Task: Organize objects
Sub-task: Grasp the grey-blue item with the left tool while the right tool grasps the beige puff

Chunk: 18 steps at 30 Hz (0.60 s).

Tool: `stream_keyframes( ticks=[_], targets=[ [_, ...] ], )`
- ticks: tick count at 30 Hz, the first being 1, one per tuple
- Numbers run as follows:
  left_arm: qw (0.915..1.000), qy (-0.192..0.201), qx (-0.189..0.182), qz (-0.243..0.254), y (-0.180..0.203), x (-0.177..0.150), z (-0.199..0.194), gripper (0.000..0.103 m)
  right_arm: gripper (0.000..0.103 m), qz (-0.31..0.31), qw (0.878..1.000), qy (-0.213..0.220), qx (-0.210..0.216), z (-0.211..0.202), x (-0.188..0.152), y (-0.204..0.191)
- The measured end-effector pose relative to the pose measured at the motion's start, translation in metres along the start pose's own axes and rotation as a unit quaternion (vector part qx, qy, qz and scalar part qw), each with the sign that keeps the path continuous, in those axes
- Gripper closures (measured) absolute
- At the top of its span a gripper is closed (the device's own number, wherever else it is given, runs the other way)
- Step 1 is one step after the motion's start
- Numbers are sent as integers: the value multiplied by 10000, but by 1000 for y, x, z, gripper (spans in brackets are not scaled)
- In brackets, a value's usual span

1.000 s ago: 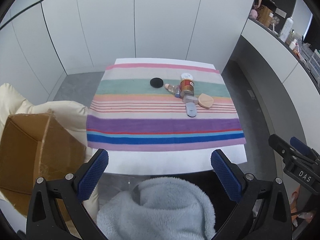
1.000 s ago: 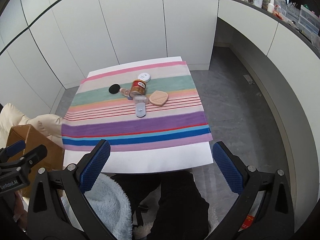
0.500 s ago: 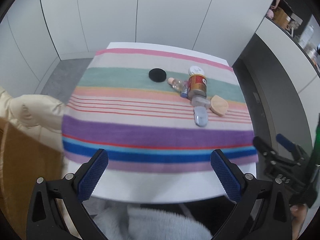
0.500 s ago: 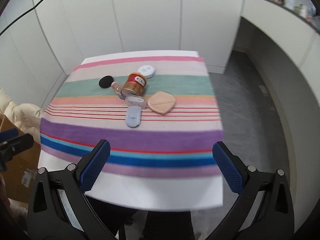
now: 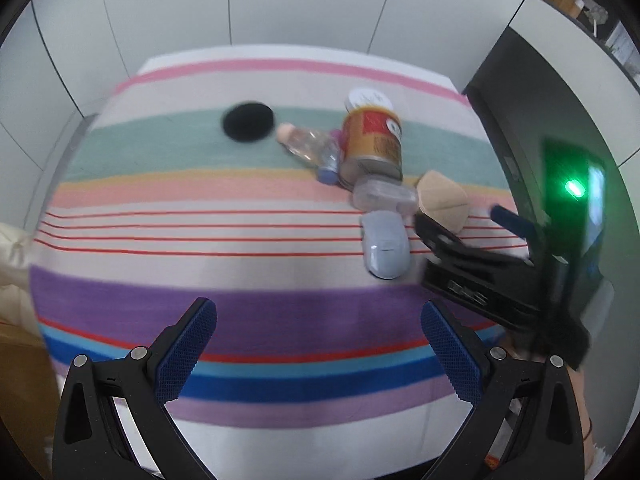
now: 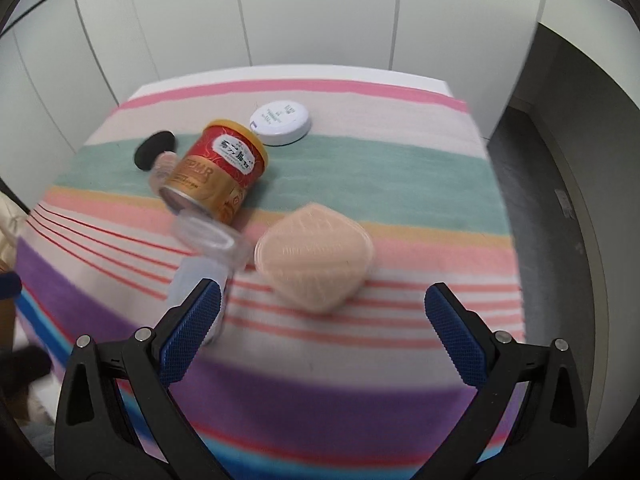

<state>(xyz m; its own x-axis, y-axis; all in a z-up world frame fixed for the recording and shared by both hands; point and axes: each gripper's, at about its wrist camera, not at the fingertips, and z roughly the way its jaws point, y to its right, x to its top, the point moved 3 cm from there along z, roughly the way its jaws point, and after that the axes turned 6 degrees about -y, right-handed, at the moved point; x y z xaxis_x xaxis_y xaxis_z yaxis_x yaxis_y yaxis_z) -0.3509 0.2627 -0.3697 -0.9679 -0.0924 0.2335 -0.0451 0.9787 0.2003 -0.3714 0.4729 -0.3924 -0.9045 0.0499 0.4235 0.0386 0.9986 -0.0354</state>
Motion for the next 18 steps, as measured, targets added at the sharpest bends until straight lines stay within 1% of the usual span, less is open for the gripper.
stream_keyframes(
  ticks=[1,3,5,6,7,10,11,12,13,14,15,17,18],
  targets=[
    [10000,-54,-26,0,3,1,6,1,3,-72,9999,-47,-57,10,4,-2],
    [9998,-160,-62,54,11,1,19,1,28,-109,9999,-125,39,22,10,-3],
    [9997,-185,-106,78,20,3,28,1,35,-124,9999,-19,-52,22,12,-3],
    [9997,-186,-127,72,22,3,31,1,41,-117,9999,-35,57,22,12,-2],
    [9997,-194,-165,51,26,5,35,1,43,-83,9999,-25,102,20,11,0],
    [9994,-187,-303,7,35,11,45,0,56,154,9998,13,128,14,2,14],
    [9991,-158,-388,5,37,14,47,1,58,260,9996,7,133,12,-1,20],
    [9992,-135,-370,-7,40,16,50,5,58,375,9993,-19,51,10,-5,28],
    [9997,-141,-212,-28,42,20,55,8,59,456,9989,-52,0,9,-8,36],
    [9998,-156,-136,-27,44,24,58,13,59,541,9985,-63,-15,8,-11,42],
    [9997,-195,-135,-16,47,27,62,19,59,626,9980,-63,3,6,-15,49],
    [9994,-331,-118,-42,48,32,70,25,59,722,9973,-86,-50,0,-21,57],
    [9997,-241,-47,12,51,33,69,31,59,738,9972,-83,-91,-4,-23,61]
  ],
)
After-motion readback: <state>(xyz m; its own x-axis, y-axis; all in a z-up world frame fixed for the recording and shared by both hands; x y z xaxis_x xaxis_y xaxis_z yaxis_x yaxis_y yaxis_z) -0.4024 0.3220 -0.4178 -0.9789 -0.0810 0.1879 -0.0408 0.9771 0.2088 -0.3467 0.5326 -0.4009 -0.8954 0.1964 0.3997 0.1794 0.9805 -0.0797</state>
